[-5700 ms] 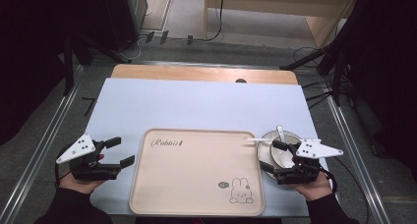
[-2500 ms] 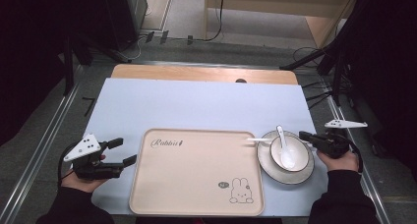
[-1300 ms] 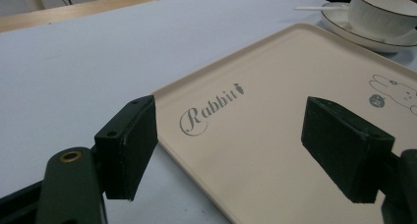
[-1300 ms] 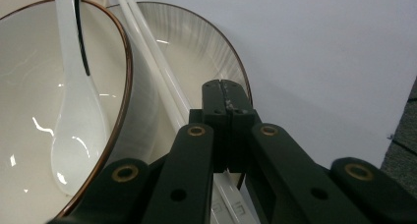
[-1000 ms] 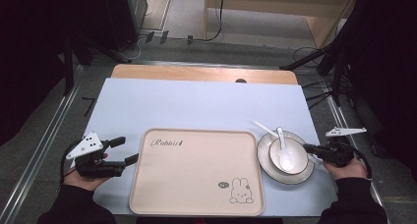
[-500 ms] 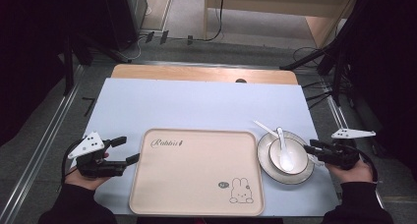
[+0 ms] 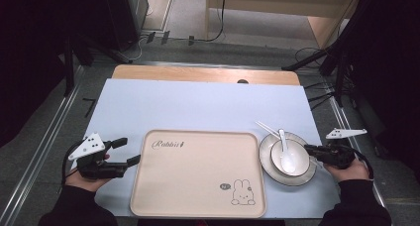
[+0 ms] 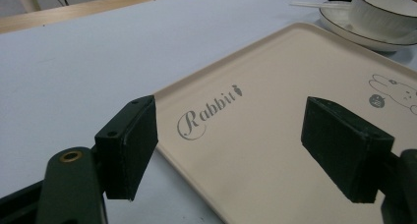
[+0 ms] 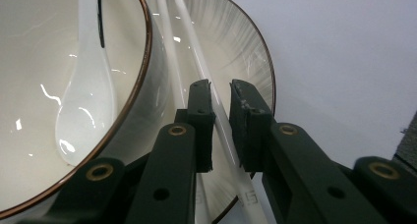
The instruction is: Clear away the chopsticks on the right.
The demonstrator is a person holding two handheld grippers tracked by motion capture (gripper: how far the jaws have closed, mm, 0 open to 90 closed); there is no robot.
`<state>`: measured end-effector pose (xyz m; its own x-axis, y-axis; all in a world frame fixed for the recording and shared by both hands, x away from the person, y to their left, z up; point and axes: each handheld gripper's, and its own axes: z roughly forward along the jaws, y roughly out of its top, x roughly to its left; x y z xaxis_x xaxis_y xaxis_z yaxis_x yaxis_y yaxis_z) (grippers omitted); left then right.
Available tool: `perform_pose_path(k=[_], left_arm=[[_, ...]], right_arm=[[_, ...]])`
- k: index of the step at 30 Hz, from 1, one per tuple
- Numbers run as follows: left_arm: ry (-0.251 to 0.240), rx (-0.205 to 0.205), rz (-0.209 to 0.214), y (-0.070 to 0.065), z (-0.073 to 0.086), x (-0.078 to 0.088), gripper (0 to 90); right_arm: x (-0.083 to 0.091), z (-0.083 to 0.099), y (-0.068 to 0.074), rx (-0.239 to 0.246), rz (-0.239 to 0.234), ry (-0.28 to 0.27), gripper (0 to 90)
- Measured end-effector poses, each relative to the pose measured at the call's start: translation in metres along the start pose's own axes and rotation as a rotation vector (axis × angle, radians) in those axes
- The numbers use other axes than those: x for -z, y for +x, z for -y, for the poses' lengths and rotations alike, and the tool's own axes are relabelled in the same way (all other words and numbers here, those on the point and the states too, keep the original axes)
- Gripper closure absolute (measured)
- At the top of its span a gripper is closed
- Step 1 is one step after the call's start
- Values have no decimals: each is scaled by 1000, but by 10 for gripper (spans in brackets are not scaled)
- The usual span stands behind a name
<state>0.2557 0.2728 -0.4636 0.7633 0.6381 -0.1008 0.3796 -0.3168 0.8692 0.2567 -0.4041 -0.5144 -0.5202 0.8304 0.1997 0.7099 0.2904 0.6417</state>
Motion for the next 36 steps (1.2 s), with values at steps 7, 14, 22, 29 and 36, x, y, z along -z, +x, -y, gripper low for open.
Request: perform_pose_path(k=[7,14,22,29,36], left_arm=[[0,0,-1,0,0,0,221],[0,3,-2,0,0,0,222],[0,3,-4,0,0,1,222],[2,5,-5,1,0,0,222],[-1,9,-8,1,0,0,222]], right_arm=[[-5,0,-4,0,-21,20,834],[-1,-1,-6,-51,-44,24,848],[17,-12,-2,-160,-25,13,851],[36,-27,18,-177,28,-39,851],[47,-46,43,-186,48,-87,851]])
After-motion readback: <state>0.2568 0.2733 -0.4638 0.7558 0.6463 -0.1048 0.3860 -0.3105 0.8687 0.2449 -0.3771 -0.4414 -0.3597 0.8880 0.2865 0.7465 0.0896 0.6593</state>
